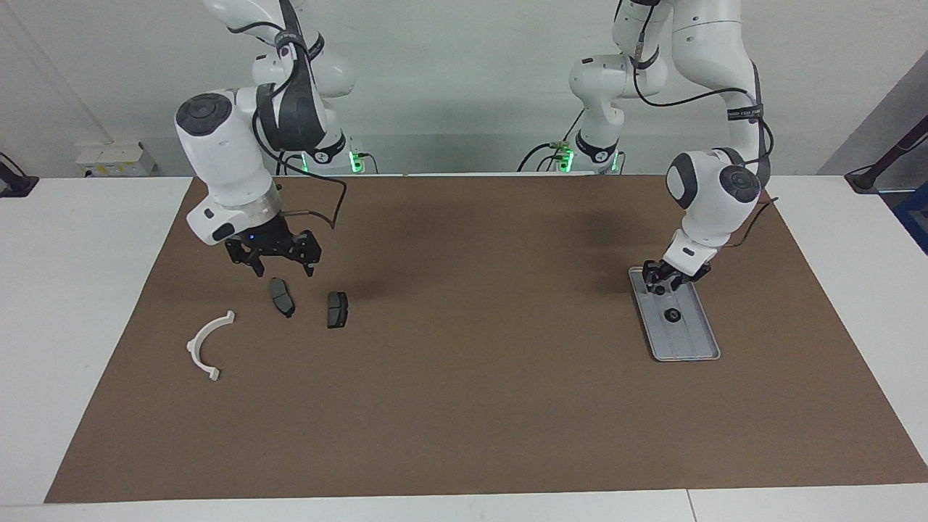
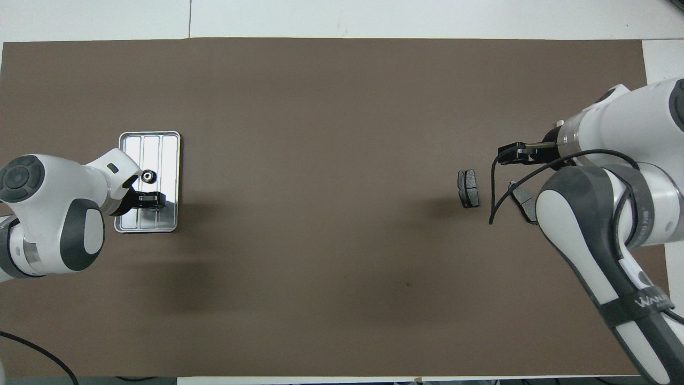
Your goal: Place bearing gear from tray to pile
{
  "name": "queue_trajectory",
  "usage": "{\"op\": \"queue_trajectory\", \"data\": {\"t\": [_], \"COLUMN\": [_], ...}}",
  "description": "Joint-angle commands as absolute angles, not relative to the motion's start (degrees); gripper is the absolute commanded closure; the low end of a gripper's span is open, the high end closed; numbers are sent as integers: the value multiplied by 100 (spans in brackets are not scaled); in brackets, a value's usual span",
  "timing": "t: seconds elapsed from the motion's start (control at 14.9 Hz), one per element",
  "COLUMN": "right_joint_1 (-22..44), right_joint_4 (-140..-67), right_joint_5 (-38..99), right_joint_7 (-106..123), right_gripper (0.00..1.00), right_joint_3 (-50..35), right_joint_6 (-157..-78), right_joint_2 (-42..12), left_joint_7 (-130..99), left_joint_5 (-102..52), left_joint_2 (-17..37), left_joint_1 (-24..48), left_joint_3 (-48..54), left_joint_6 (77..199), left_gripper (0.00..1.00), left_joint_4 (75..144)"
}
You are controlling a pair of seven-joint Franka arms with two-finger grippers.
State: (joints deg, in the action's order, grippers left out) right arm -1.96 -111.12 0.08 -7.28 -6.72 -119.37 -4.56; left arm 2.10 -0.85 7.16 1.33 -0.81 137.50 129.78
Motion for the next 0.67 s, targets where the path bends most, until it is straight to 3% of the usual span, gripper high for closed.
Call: {"op": "queue_trajectory", "data": {"t": [0.0, 0.2, 0.4, 0.6], "right_joint_1": [-220, -211, -167, -167], "right_joint_4": [-11109, -11118, -11109, -11109], "right_joint_5": [167, 158, 167, 167], "right_joint_7": [-712, -808, -809, -809], "right_gripper": [0, 0, 0, 0], "right_joint_3": [-677, -677, -686, -685], "right_joint_6": [-12067, -12217, -12217, -12217], "right_joint_2": [-597, -720, -756, -765], "left_joint_7": [62, 44, -123, -132], "left_joint_5": [-114, -114, -114, -167], "left_joint_2": [633, 642, 659, 808], "left_joint_1": [211, 211, 211, 211], "left_joint_3": [-123, -123, -114, -106], "left_joint_6": [13948, 13957, 13966, 13407], "left_gripper": [62, 98, 100, 100], "left_joint_4": [13157, 13131, 13078, 12422]}}
